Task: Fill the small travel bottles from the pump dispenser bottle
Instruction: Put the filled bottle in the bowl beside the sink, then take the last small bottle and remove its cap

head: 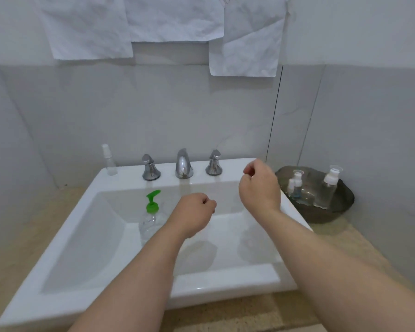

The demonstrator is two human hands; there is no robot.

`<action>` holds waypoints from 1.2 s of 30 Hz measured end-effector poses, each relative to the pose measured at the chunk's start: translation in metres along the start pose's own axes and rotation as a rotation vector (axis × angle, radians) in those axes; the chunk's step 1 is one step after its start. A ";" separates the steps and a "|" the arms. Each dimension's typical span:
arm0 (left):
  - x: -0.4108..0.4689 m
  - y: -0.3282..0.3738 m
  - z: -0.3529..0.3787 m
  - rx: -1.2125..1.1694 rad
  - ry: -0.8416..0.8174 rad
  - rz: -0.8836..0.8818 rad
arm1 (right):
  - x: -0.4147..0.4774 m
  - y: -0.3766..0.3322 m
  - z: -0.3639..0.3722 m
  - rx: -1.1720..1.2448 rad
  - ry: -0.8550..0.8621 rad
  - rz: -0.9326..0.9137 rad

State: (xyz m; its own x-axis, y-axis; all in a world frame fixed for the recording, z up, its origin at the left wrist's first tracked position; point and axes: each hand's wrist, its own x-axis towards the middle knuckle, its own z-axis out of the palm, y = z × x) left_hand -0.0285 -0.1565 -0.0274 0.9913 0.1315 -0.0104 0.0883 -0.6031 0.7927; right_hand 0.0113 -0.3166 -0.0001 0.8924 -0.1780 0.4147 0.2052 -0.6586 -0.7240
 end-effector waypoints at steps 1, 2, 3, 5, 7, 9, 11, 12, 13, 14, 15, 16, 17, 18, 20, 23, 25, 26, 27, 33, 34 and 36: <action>-0.003 0.000 -0.012 0.011 -0.003 -0.011 | -0.008 -0.005 0.011 0.053 -0.027 0.041; -0.006 -0.001 -0.023 0.005 -0.008 -0.023 | -0.015 -0.007 0.020 0.084 -0.059 0.084; -0.011 -0.005 -0.034 -0.013 -0.004 -0.037 | -0.022 -0.009 0.028 0.107 -0.098 0.125; -0.018 -0.019 -0.059 -0.056 0.031 -0.069 | -0.034 -0.013 0.046 0.128 -0.181 0.184; -0.023 -0.038 -0.079 -0.104 0.096 -0.110 | -0.041 -0.017 0.062 0.115 -0.241 0.199; -0.026 -0.060 -0.099 -0.138 0.186 -0.161 | -0.046 -0.024 0.078 0.081 -0.295 0.195; -0.027 -0.080 -0.116 -0.164 0.267 -0.204 | -0.049 -0.030 0.093 0.049 -0.345 0.201; -0.026 -0.090 -0.124 -0.184 0.304 -0.227 | -0.050 -0.034 0.100 0.035 -0.368 0.202; -0.025 -0.096 -0.128 -0.205 0.336 -0.250 | -0.051 -0.035 0.104 0.017 -0.381 0.197; -0.022 -0.104 -0.134 -0.216 0.372 -0.270 | -0.051 -0.037 0.109 0.000 -0.392 0.189; -0.018 -0.110 -0.138 -0.217 0.400 -0.282 | -0.051 -0.037 0.113 -0.016 -0.395 0.183; -0.013 -0.117 -0.141 -0.211 0.414 -0.292 | -0.052 -0.036 0.116 -0.028 -0.401 0.182; -0.007 -0.122 -0.143 -0.203 0.414 -0.296 | -0.052 -0.034 0.118 -0.042 -0.409 0.183; -0.001 -0.126 -0.143 -0.186 0.401 -0.296 | -0.052 -0.031 0.119 -0.064 -0.422 0.183; 0.011 -0.131 -0.141 -0.109 0.376 -0.281 | -0.053 -0.023 0.120 -0.122 -0.450 0.170; 0.029 -0.127 -0.145 0.003 0.497 -0.248 | -0.050 -0.015 0.123 -0.168 -0.466 0.159; 0.044 -0.120 -0.156 -0.003 0.638 -0.239 | -0.050 -0.014 0.126 -0.174 -0.472 0.154; 0.052 -0.116 -0.163 -0.015 0.695 -0.233 | -0.050 -0.014 0.126 -0.176 -0.473 0.143; 0.061 -0.116 -0.170 -0.021 0.728 -0.225 | -0.050 -0.015 0.128 -0.178 -0.477 0.131; 0.107 -0.126 -0.185 -0.009 0.715 -0.227 | -0.050 -0.024 0.127 -0.041 -0.475 0.028; 0.111 -0.128 -0.186 0.006 0.701 -0.232 | -0.051 -0.027 0.126 0.007 -0.467 0.012; 0.119 -0.133 -0.184 0.035 0.686 -0.242 | -0.052 -0.029 0.126 0.068 -0.454 -0.018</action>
State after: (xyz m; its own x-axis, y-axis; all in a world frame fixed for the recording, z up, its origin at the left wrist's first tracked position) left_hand 0.0599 0.0840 -0.0221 0.6598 0.7213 0.2105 0.3117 -0.5176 0.7968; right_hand 0.0097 -0.1964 -0.0695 0.9711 0.1812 0.1552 0.2346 -0.6066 -0.7596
